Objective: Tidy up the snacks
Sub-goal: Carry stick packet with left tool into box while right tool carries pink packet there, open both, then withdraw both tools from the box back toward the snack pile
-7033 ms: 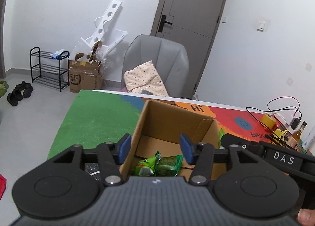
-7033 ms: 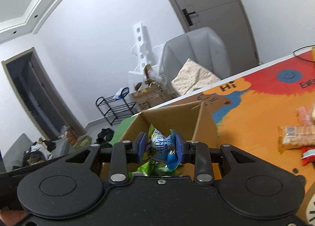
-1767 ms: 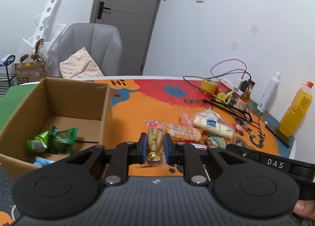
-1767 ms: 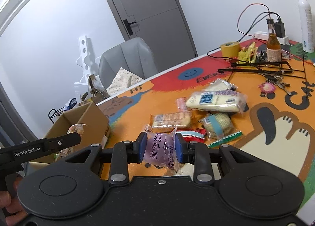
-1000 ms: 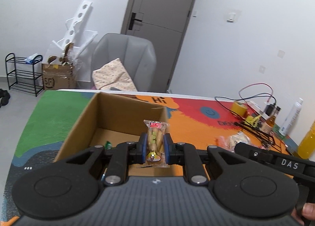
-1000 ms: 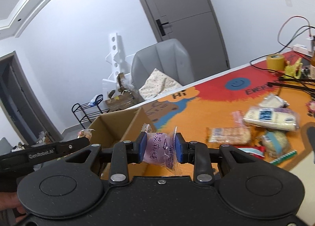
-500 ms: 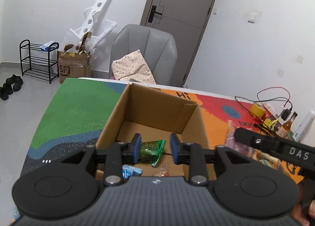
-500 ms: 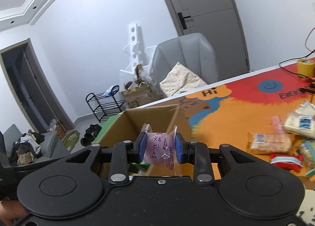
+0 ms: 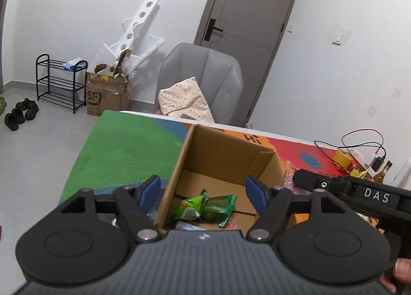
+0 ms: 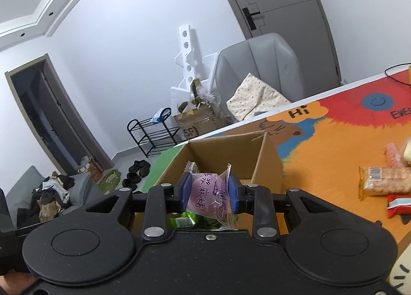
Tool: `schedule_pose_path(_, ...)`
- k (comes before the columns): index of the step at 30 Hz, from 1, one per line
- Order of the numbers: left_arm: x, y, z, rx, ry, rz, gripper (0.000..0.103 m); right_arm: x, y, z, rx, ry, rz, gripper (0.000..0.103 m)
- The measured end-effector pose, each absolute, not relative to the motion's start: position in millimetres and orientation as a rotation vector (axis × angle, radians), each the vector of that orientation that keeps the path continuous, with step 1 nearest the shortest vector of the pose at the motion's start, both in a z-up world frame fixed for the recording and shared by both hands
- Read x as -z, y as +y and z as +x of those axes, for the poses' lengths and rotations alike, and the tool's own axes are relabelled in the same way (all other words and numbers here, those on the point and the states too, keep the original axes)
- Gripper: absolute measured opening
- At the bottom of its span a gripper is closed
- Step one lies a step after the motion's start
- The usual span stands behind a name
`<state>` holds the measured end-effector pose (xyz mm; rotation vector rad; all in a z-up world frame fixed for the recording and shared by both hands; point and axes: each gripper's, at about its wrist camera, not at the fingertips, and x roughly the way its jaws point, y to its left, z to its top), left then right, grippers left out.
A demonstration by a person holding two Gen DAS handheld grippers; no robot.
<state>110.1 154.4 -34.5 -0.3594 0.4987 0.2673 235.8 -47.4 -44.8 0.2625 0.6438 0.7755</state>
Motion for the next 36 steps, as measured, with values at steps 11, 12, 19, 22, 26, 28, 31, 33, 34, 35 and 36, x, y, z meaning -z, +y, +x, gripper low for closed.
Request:
schedule_pose_path(11, 32.1, 143.0, 111.8, -0.278, 0.522, -0.337, 0.087, 44.4, -87.7, 234.3, -0.689, 0.635, 0.296, 0.053)
schedule_pose_path(12, 31.3, 139.6, 113.0, -0.273, 0.52, -0.336, 0.088, 45.4, -95.3, 235.0, -0.674, 0.637, 0.299, 0.054)
schedule_pose_path(19, 30.7, 114.7, 123.2, -0.23, 0.527, -0.314, 0.093, 55.9, -136.2, 240.1, -0.606, 0.65, 0.317, 0.056)
schedule_pose_path(22, 31.1, 100.5, 128.2, -0.208, 0.531, -0.303, 0.093, 59.9, -154.1, 241.4, -0.577, 0.646, 0.329, 0.06)
schedule_pose_path(26, 28.3, 80.4, 136.8, -0.175, 0.528, -0.29, 0.093, 66.0, -177.9, 244.3, -0.541, 0.65, 0.342, 0.06)
schedule_pose_path(28, 25.8, 68.4, 141.3, -0.152, 0.52, -0.284, 0.093, 68.6, -190.5, 245.4, -0.521, 0.651, 0.346, 0.06)
schedule_pose_path(31, 23.2, 50.4, 147.1, -0.11, 0.513, -0.27, 0.093, 72.4, -207.6, 246.2, -0.49, 0.654, 0.359, 0.06)
schedule_pose_path(33, 22.8, 38.3, 150.9, -0.087, 0.511, -0.26, 0.093, 75.0, -219.9, 246.0, -0.47, 0.654, 0.366, 0.06)
schedule_pose_path(34, 23.1, 32.9, 153.0, -0.076, 0.512, -0.257, 0.093, 76.1, -224.8, 246.6, -0.461, 0.654, 0.369, 0.06)
schedule_pose_path(35, 23.7, 27.2, 155.3, -0.063, 0.514, -0.253, 0.093, 77.6, -229.7, 247.2, -0.451, 0.655, 0.373, 0.06)
schedule_pose_path(36, 24.8, 21.7, 157.8, -0.051, 0.518, -0.249, 0.093, 78.7, -234.7, 248.1, -0.441, 0.657, 0.379, 0.06)
